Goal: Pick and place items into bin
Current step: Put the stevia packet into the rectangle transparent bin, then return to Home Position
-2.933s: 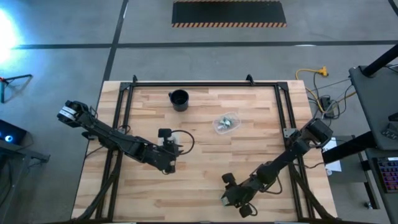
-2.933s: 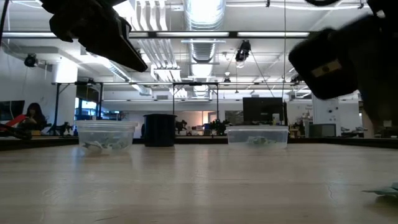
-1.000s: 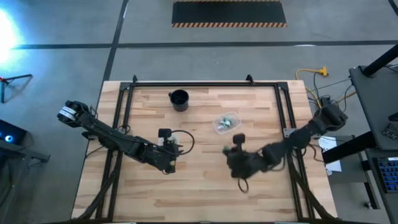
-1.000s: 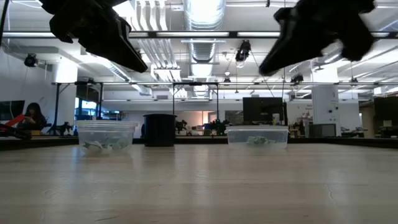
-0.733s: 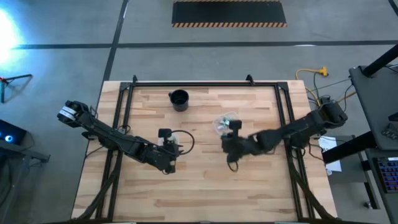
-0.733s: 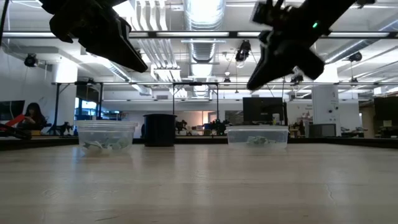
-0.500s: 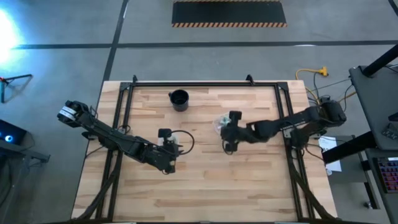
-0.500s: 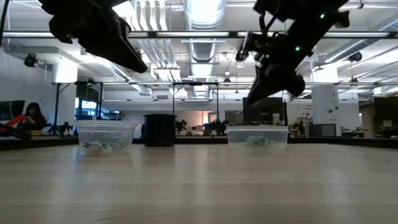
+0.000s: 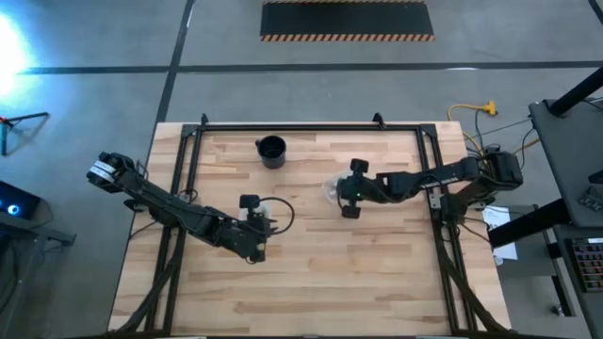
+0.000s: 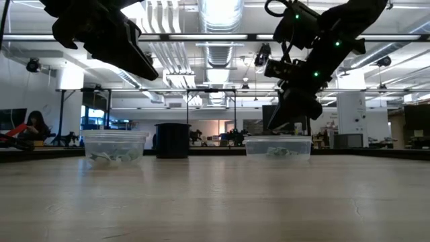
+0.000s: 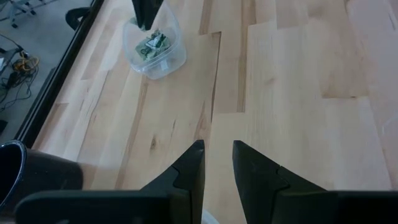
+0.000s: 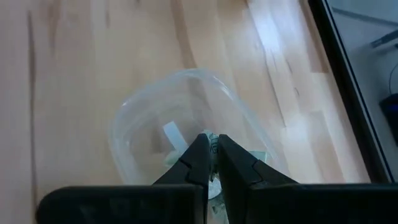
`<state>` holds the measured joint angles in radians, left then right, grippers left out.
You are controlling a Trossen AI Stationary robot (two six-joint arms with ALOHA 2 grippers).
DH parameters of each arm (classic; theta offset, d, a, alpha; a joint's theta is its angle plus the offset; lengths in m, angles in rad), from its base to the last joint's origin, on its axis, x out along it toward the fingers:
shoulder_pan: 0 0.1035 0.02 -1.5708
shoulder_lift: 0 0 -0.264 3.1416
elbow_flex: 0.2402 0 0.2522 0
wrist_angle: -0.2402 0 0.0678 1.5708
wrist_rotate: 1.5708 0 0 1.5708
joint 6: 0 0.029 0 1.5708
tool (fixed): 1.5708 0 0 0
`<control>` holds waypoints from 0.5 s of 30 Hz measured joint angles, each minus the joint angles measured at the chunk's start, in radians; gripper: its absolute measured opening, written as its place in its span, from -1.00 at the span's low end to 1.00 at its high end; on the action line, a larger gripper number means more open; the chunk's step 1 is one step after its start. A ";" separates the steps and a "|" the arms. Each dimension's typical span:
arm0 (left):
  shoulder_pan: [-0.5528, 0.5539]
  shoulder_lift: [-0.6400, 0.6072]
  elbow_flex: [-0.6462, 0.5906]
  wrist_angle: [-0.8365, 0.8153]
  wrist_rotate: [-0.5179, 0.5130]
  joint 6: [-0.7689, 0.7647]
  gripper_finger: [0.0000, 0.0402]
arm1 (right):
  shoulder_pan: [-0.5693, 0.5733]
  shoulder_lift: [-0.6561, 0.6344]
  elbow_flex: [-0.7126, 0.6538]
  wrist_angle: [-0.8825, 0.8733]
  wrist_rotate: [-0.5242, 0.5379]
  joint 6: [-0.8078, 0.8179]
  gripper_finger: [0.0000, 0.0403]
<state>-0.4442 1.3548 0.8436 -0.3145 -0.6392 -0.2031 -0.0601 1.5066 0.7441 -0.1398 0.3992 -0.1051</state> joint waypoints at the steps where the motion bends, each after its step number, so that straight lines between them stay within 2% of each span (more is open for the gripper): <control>1: 0.000 0.000 0.000 0.000 0.000 0.000 -0.67 | -0.006 0.000 -0.002 0.001 0.000 0.008 -0.93; 5: 0.000 0.000 0.000 0.000 0.000 0.000 -0.67 | -0.032 0.000 -0.012 0.018 0.000 0.032 -0.88; 15: 0.000 0.000 -0.005 0.001 0.000 0.001 -0.67 | -0.044 0.000 -0.017 0.027 0.000 0.012 -0.42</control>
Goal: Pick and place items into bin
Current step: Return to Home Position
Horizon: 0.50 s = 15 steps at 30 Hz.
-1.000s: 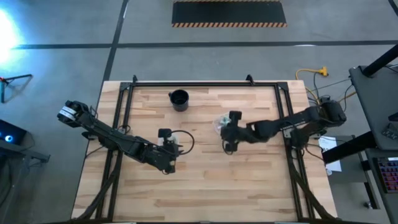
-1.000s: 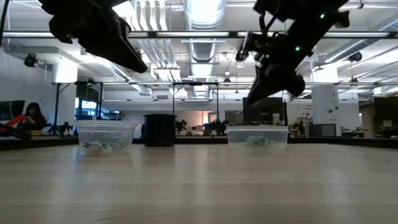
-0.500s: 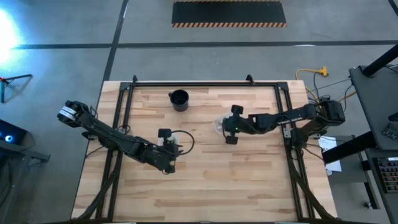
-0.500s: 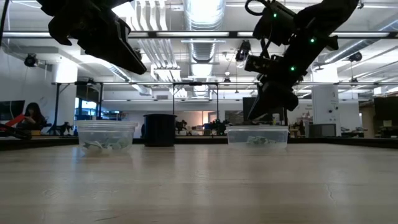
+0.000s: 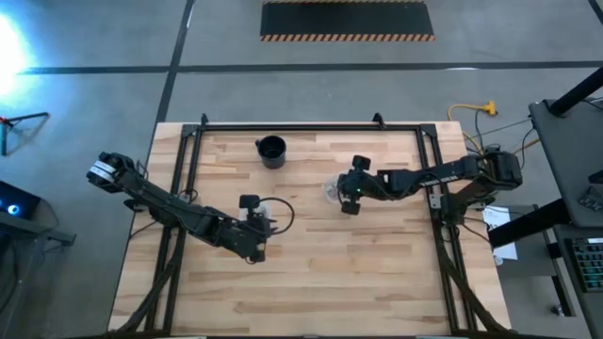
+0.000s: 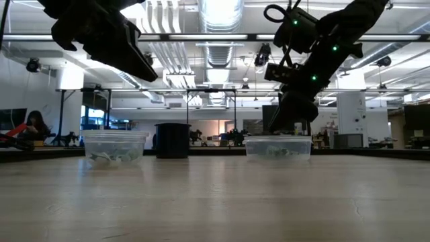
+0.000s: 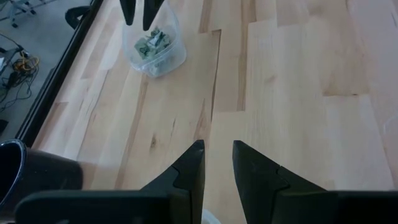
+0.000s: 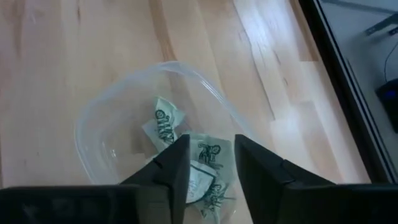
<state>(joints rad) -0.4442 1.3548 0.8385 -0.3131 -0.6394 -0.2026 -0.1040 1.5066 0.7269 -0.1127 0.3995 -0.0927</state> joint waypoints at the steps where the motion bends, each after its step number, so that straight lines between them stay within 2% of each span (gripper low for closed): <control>1: 0.000 0.000 -0.003 0.006 0.000 0.002 -0.67 | 0.000 -0.001 0.000 0.000 0.000 -0.010 -0.39; 6: 0.000 0.000 -0.012 0.067 -0.001 0.032 -0.67 | 0.002 -0.040 0.002 0.047 0.000 -0.019 -0.32; 11: 0.000 -0.002 0.001 0.104 -0.006 0.183 -0.67 | 0.016 -0.149 -0.007 0.041 -0.006 -0.106 -0.30; 15: 0.024 -0.023 -0.001 0.174 -0.151 0.264 -0.67 | 0.016 -0.281 -0.047 0.080 -0.108 -0.144 -0.32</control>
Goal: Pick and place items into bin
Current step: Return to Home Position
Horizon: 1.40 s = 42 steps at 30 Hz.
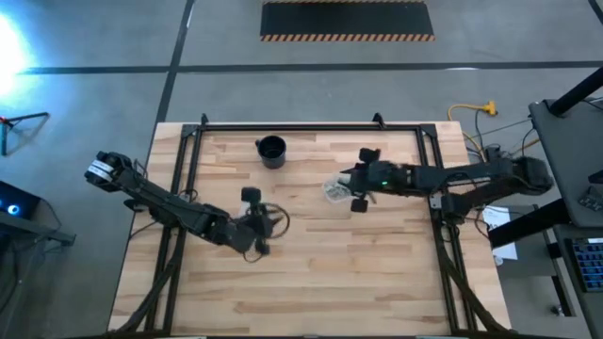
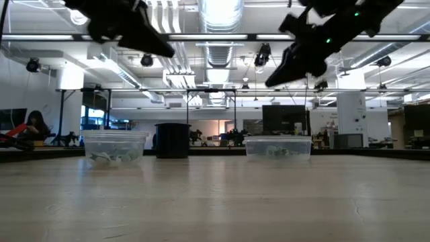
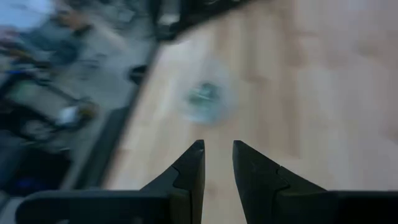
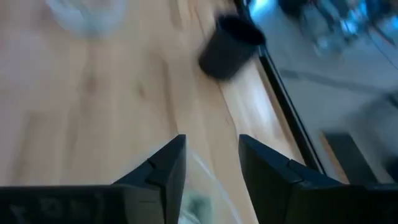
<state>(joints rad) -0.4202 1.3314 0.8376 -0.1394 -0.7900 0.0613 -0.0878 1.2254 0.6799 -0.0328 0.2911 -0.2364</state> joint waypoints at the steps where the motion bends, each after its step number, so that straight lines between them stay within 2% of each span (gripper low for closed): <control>1: 0.010 -0.012 -0.007 0.026 -0.025 0.025 -0.67 | -0.002 -0.039 -0.023 0.026 -0.038 -0.008 -0.33; 3: 0.030 -0.045 -0.032 0.095 -0.024 0.090 -0.67 | -0.010 -0.117 -0.079 0.087 -0.123 -0.018 -0.34; 6: 0.064 -0.112 -0.078 0.223 0.094 0.192 -0.67 | -0.026 -0.228 -0.177 0.188 -0.215 -0.018 -0.36; 12: 0.175 -0.300 -0.228 0.441 0.345 0.315 -0.67 | -0.054 -0.406 -0.318 0.253 -0.233 0.022 -0.34; 18: 0.359 -0.484 -0.417 0.630 0.581 0.315 -0.67 | -0.057 -0.532 -0.384 0.273 -0.244 0.036 -0.34; 21: 0.448 -0.548 -0.504 0.718 0.664 0.286 -0.67 | -0.057 -0.581 -0.425 0.355 -0.249 0.027 -0.36; 26: 0.497 -0.635 -0.592 0.742 0.680 0.241 -0.67 | -0.063 -0.660 -0.502 0.459 -0.251 0.030 -0.36; 37: 0.495 -0.846 -0.772 0.791 0.664 0.198 -0.67 | -0.063 -0.788 -0.661 0.541 -0.235 0.119 -0.39; 42: 0.494 -0.950 -0.829 0.785 0.660 0.177 -0.67 | -0.063 -0.811 -0.671 0.522 -0.236 0.133 -0.38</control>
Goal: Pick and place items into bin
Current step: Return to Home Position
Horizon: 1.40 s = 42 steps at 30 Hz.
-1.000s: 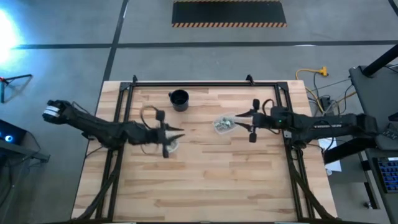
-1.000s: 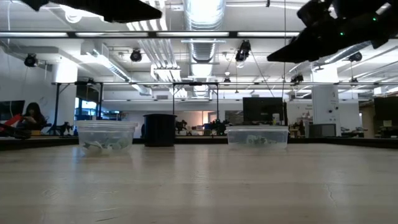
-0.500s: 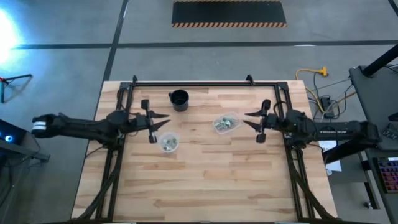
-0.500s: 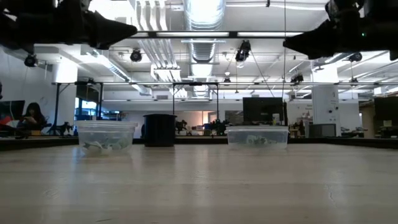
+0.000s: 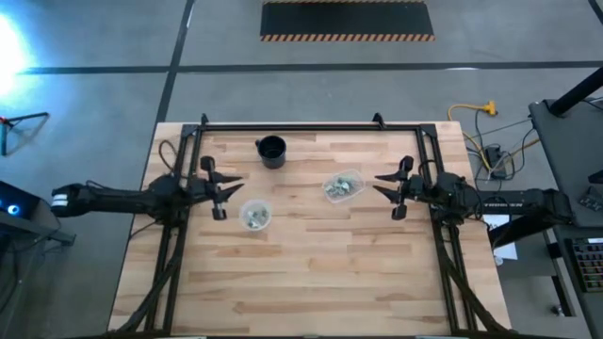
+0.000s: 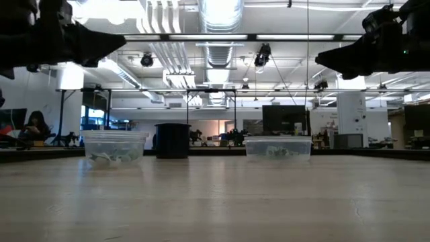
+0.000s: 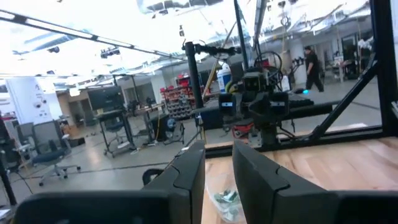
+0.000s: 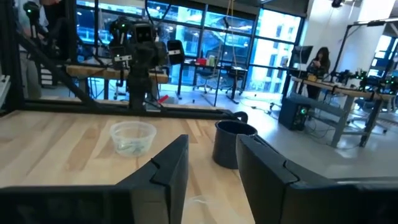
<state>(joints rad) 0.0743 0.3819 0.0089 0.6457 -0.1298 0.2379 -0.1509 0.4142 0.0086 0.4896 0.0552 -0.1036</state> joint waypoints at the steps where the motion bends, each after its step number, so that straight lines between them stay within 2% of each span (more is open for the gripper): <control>1: 0.000 -0.016 0.000 -0.023 0.000 -0.002 -0.67 | 0.000 -0.001 0.000 0.000 0.000 0.000 -0.37; 15: -0.004 -0.148 -0.001 -0.171 0.001 -0.031 -0.67 | 0.000 -0.014 0.000 0.015 0.000 -0.002 -0.40; 21: -0.005 -0.228 -0.002 -0.168 0.013 -0.022 -0.67 | 0.000 -0.112 0.001 0.032 0.000 -0.032 -0.39; 29: -0.005 -0.355 -0.003 -0.264 0.021 -0.016 -0.67 | 0.000 -0.261 0.001 -0.145 0.004 -0.031 -0.37; 34: -0.005 -0.354 -0.001 -0.269 0.024 -0.021 -0.67 | -0.001 -0.366 0.001 -0.153 0.004 -0.048 -0.40; 37: -0.005 -0.351 0.000 -0.273 0.024 -0.020 -0.67 | 0.000 -0.415 0.001 -0.215 0.005 -0.053 -0.41; 42: -0.004 -0.354 0.001 -0.268 0.024 -0.019 -0.67 | 0.000 -0.408 0.001 -0.241 0.006 -0.053 -0.40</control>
<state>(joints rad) 0.0700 0.0277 0.0096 0.3777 -0.1062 0.2193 -0.1513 0.0067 0.0093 0.2484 0.0608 -0.1562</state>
